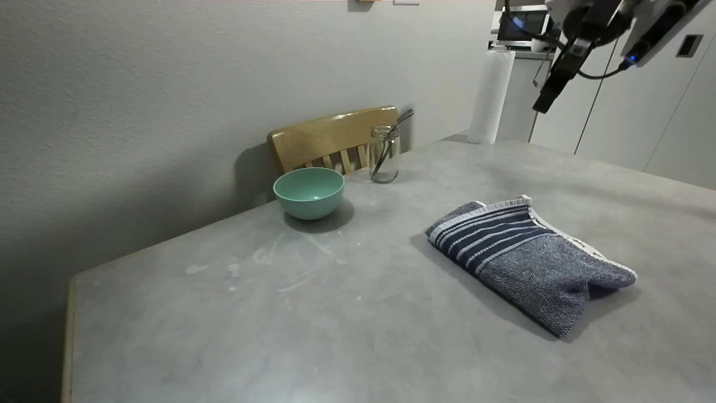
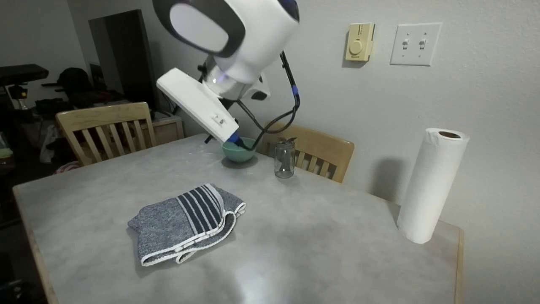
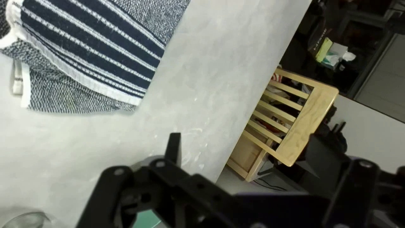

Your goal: Fold the towel once

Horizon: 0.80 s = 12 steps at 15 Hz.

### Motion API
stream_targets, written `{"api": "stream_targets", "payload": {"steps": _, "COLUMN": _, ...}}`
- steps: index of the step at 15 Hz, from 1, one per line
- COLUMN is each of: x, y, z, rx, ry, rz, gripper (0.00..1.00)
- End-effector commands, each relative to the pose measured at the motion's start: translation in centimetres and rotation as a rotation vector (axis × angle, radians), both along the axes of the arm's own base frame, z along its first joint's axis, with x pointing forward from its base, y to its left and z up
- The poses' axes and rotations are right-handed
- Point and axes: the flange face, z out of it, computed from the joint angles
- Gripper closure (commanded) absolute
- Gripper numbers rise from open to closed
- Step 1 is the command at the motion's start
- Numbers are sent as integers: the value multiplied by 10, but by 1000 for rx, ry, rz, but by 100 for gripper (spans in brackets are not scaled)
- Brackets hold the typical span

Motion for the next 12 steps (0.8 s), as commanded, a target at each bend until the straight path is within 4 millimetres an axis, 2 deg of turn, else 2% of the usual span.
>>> {"api": "stream_targets", "payload": {"steps": 1, "x": -4, "y": 27, "z": 49, "rx": -126, "ry": -40, "rz": 18, "gripper": 0}}
{"api": "stream_targets", "payload": {"steps": 5, "x": 1, "y": 45, "z": 78, "rx": -253, "ry": -47, "rz": -69, "gripper": 0}}
{"api": "stream_targets", "payload": {"steps": 6, "x": 6, "y": 41, "z": 74, "rx": -199, "ry": -42, "rz": -29, "gripper": 0}}
{"api": "stream_targets", "payload": {"steps": 12, "x": 7, "y": 43, "z": 75, "rx": -206, "ry": -39, "rz": -35, "gripper": 0}}
